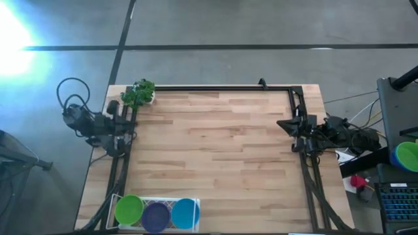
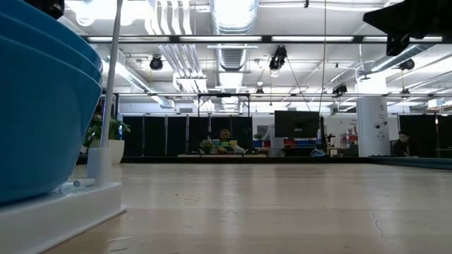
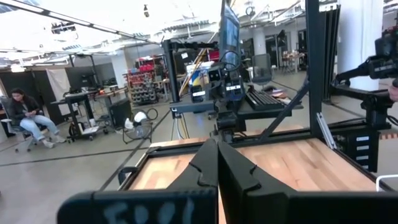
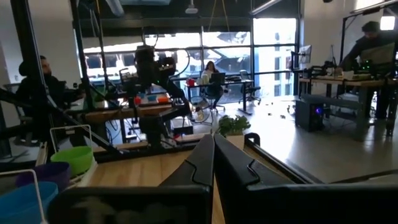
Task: Pick & Place Mini bowls
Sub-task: Return to Home Position
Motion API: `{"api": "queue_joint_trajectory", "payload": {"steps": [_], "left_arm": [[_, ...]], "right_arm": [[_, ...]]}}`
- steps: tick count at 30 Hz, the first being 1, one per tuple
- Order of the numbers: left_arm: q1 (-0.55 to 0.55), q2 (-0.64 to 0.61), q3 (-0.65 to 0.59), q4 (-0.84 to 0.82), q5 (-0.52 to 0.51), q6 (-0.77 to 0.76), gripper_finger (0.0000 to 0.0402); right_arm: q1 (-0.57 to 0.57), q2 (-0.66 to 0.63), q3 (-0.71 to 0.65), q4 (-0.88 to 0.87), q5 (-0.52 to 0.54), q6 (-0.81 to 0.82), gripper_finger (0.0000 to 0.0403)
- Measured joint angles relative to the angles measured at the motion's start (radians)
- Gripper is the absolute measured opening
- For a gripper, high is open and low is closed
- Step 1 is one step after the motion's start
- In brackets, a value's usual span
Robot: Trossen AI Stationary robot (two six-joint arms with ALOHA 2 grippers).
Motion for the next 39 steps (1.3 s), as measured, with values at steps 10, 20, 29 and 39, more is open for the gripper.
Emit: {"api": "queue_joint_trajectory", "payload": {"steps": [10,20,29,39], "left_arm": [[0.000,-0.001,-0.147,0.114,0.000,-0.020,0.0000],[0.000,-0.001,-0.321,0.312,-0.004,-0.023,0.0000],[0.000,-0.001,-0.468,0.503,-0.009,-0.024,0.0000],[0.001,-0.001,-0.561,0.559,-0.008,-0.068,0.0000]], "right_arm": [[0.000,0.000,-0.142,0.110,-0.002,0.025,0.0008],[0.000,0.000,-0.265,0.212,-0.014,0.065,0.0008],[0.000,0.006,-0.264,0.205,-0.039,0.059,0.0008],[0.000,0.007,-0.264,0.203,-0.039,0.050,0.0008]]}}
